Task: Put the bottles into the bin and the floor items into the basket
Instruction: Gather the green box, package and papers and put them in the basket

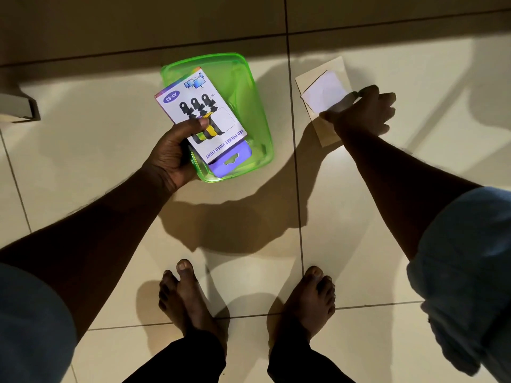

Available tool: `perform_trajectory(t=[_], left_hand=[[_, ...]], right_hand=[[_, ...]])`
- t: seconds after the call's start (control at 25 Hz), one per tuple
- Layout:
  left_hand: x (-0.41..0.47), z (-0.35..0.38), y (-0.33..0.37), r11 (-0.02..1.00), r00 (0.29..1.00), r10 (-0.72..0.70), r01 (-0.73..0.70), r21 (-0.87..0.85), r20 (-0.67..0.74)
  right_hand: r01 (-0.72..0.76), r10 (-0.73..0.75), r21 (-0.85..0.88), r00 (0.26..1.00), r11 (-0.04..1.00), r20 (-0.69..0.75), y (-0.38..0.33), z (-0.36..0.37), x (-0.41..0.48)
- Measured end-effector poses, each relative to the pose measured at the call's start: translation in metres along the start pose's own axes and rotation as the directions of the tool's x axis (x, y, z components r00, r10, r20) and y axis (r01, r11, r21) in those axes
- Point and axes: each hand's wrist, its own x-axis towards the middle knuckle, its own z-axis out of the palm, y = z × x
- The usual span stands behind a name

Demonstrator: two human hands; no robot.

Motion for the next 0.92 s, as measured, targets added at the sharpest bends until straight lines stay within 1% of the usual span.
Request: perform_trajectory(t=[0.04,0.12,0.28,0.36,0.44,0.48,0.56,0.64,0.72,0.76,0.84,0.92], left_hand=[[0.0,-0.001,0.0,1.0,1.0,-0.001,0.001,-0.012,-0.012],[-0.001,0.0,-0.001,1.0,1.0,-0.002,0.001,-0.028,-0.027],[-0.001,0.003,-0.002,0.999,1.0,-0.002,0.002,-0.05,-0.001],[0.0,0.004,-0.002,0.998,1.0,0.003,-0.002,-0.056,0.011],[-0.001,0.006,-0.001,0.999,1.0,0.003,-0.002,-0.053,0.018],[-0.001,0.006,0.0,0.999,1.0,0.007,-0.006,-0.045,0.021],[-0.005,0.007,0.001,0.999,1.0,0.013,-0.012,-0.03,0.025],[-0.014,0.01,0.003,1.0,0.999,0.012,-0.011,-0.025,0.036],[-0.028,0.017,0.006,0.999,0.999,0.001,0.001,-0.039,0.044],[-0.036,0.022,0.008,0.999,0.999,-0.003,0.005,-0.049,0.05],[-0.055,0.033,0.012,0.998,0.998,-0.007,0.011,-0.064,0.069],[-0.08,0.048,0.023,0.998,0.997,-0.005,0.009,-0.055,0.078]], right_hand=[[-0.024,0.024,-0.042,1.0,0.999,0.006,-0.001,-0.001,-0.001],[-0.056,0.059,-0.059,0.997,0.997,0.05,-0.003,-0.001,0.001],[-0.165,0.163,0.003,0.978,0.986,0.133,-0.003,0.0,0.007],[-0.146,0.15,-0.032,0.974,0.989,0.172,0.0,0.002,0.007],[-0.106,0.114,-0.053,0.979,0.993,0.169,0.005,0.005,0.004],[-0.089,0.09,-0.013,0.983,0.996,0.162,0.007,0.007,0.002],[-0.116,0.082,0.191,0.981,0.975,0.175,0.008,0.003,-0.008],[-0.159,0.09,0.415,0.979,0.896,0.183,0.005,-0.011,-0.021],[-0.126,0.056,0.53,0.988,0.839,0.146,-0.004,-0.035,-0.038],[-0.098,0.016,0.575,0.989,0.812,0.145,-0.011,-0.05,-0.049],[-0.059,-0.102,0.692,0.977,0.719,0.189,-0.024,-0.082,-0.071],[-0.026,-0.247,0.782,0.942,0.623,0.228,-0.039,-0.118,-0.102]])
